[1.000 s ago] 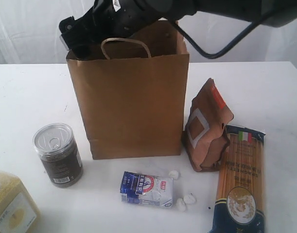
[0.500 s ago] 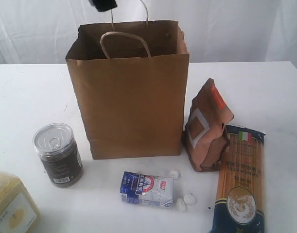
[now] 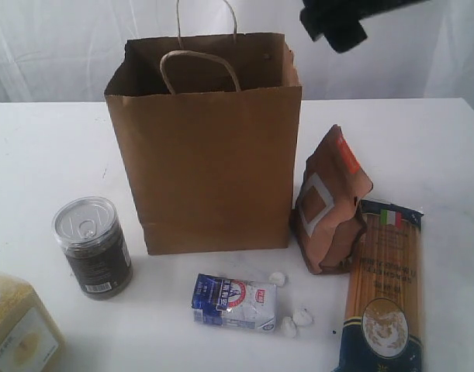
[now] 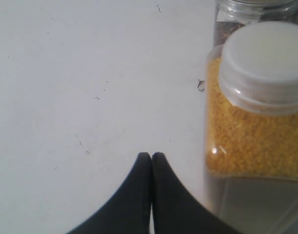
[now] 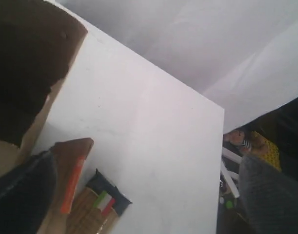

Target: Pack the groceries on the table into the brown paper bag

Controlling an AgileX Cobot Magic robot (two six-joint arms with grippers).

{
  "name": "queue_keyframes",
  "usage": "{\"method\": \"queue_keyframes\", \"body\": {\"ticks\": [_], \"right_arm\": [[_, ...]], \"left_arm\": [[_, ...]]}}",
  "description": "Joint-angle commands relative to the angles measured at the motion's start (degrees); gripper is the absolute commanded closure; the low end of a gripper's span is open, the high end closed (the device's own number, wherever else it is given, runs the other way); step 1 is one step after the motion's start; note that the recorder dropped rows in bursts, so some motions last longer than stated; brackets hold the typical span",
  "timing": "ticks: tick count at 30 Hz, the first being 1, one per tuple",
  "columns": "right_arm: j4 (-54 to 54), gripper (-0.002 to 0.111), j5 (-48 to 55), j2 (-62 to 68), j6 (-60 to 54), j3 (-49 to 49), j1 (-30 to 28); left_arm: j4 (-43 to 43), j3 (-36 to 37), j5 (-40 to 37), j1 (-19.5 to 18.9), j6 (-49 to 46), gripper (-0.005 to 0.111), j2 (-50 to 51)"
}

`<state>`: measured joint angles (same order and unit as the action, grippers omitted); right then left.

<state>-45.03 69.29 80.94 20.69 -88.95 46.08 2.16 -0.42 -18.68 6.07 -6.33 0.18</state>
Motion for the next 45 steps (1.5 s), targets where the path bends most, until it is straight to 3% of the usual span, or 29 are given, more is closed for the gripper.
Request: {"method": "queue_keyframes", "body": {"ticks": [1,7,9,15,20,25,30,33,37,39,42,45], "right_arm": [[-5.2,0.019,0.7,-0.3,0.6,3.8,-2.8],[-18.6,0.037,0.7,-0.3,0.6,7.0,-12.3],[-19.3,0.05,0.7,-0.3,0.6,7.1,-17.7],[-11.7,0.106,-13.9,-0.3,4.0,8.1,-35.7],[0.3,0.108,-23.2,-0.3,5.1,11.3,-49.7],[24.9,0.108,-33.1,-1.3,0.2,17.3,-58.1],[53.5,0.108,-42.1,-9.5,-16.6,28.9,-59.3],[68.6,0.108,-43.8,-25.2,-33.2,41.2,-54.7],[69.0,0.108,-43.7,-42.3,-46.9,50.3,-44.3],[67.7,0.108,-45.8,-51.3,-46.6,53.0,-43.4],[55.7,0.108,-54.3,-62.1,-35.4,58.2,-43.9],[51.6,0.108,-60.7,-67.0,-26.0,63.5,-43.9]], "left_arm": [[0.4,0.4,-0.5,-0.1,0.1,0.107,-0.2],[0.4,0.4,-0.5,-0.1,0.1,0.107,-0.2],[0.4,0.4,-0.5,-0.1,0.1,0.107,-0.2],[0.4,0.4,-0.5,-0.1,0.1,0.107,-0.2],[0.4,0.4,-0.5,-0.1,0.1,0.107,-0.2],[0.4,0.4,-0.5,-0.1,0.1,0.107,-0.2],[0.4,0.4,-0.5,-0.1,0.1,0.107,-0.2],[0.4,0.4,-0.5,-0.1,0.1,0.107,-0.2],[0.4,0.4,-0.5,-0.1,0.1,0.107,-0.2],[0.4,0.4,-0.5,-0.1,0.1,0.107,-0.2],[0.4,0.4,-0.5,-0.1,0.1,0.107,-0.2],[0.4,0.4,-0.5,-0.1,0.1,0.107,-0.2]]}}
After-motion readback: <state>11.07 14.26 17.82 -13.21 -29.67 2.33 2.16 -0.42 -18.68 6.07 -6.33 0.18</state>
